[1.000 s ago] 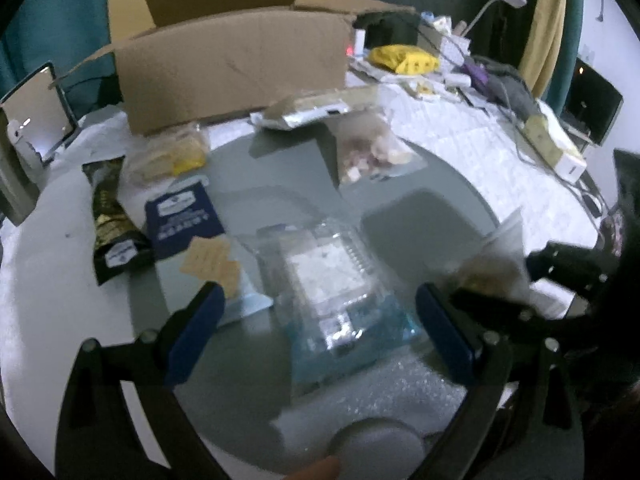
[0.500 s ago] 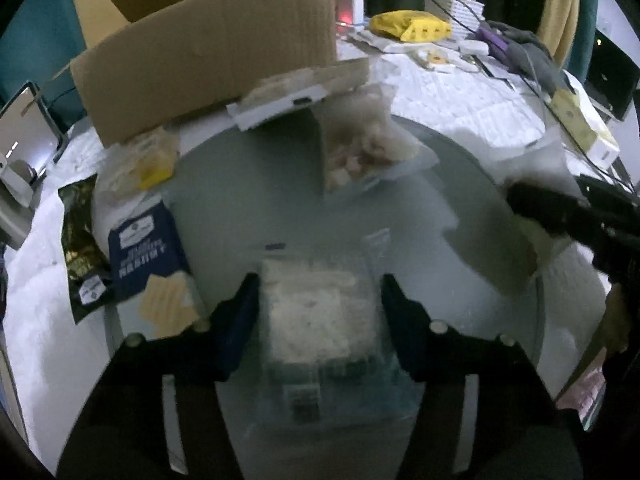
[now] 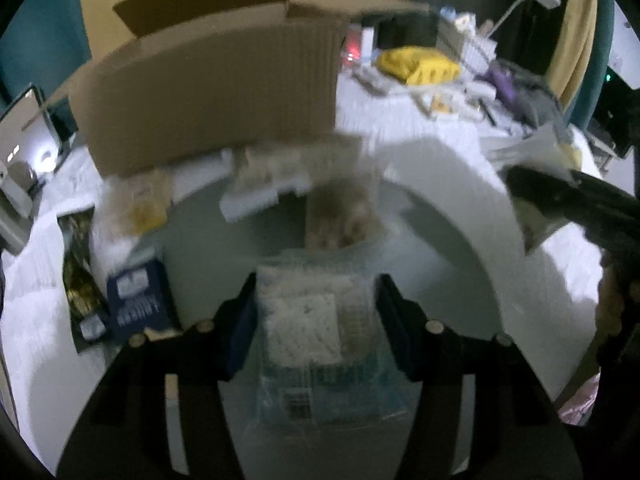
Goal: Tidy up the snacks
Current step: 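Carry both clear packets over the cardboard box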
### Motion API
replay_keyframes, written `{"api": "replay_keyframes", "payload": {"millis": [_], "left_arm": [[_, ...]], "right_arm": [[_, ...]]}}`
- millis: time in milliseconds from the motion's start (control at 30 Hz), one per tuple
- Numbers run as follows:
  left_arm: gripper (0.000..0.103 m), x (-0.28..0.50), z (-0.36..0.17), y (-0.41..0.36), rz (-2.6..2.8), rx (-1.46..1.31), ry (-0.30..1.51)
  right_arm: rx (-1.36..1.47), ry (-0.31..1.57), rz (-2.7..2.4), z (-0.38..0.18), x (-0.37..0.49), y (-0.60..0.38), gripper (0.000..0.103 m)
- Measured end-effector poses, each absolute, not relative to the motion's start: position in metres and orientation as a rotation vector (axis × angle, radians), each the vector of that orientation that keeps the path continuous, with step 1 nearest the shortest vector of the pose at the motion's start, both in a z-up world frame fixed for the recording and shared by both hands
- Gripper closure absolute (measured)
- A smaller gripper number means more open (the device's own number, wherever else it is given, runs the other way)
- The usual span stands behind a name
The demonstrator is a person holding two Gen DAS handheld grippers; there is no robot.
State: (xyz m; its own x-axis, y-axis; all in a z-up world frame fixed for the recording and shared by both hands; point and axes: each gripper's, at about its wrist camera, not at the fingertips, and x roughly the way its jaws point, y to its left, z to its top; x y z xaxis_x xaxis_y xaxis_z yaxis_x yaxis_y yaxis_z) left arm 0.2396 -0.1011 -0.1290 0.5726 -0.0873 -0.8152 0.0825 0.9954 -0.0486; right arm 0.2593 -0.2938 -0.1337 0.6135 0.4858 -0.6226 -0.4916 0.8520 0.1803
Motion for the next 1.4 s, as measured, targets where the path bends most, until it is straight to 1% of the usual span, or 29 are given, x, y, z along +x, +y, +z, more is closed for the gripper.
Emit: {"api": "replay_keyframes", "payload": {"millis": [233, 600, 967, 1400], "left_arm": [[0.045, 0.237, -0.102, -0.082, -0.116, -0.016, 0.876], [0.045, 0.250, -0.066, -0.015, -0.110, -0.022, 0.733], [0.045, 0.294, -0.037, 0.042, -0.105, -0.086, 0.628], [0.045, 0.364, -0.030, 0.067, -0.077, -0.075, 0.591]], "right_arm": [[-0.052, 0.661, 0.564, -0.112, 0.270, -0.273, 0.057], [-0.081, 0.575, 0.543, -0.083, 0.275, -0.218, 0.057], [-0.141, 0.513, 0.536, -0.051, 0.297, -0.162, 0.057], [-0.187, 0.488, 0.576, -0.037, 0.352, -0.117, 0.057]]}}
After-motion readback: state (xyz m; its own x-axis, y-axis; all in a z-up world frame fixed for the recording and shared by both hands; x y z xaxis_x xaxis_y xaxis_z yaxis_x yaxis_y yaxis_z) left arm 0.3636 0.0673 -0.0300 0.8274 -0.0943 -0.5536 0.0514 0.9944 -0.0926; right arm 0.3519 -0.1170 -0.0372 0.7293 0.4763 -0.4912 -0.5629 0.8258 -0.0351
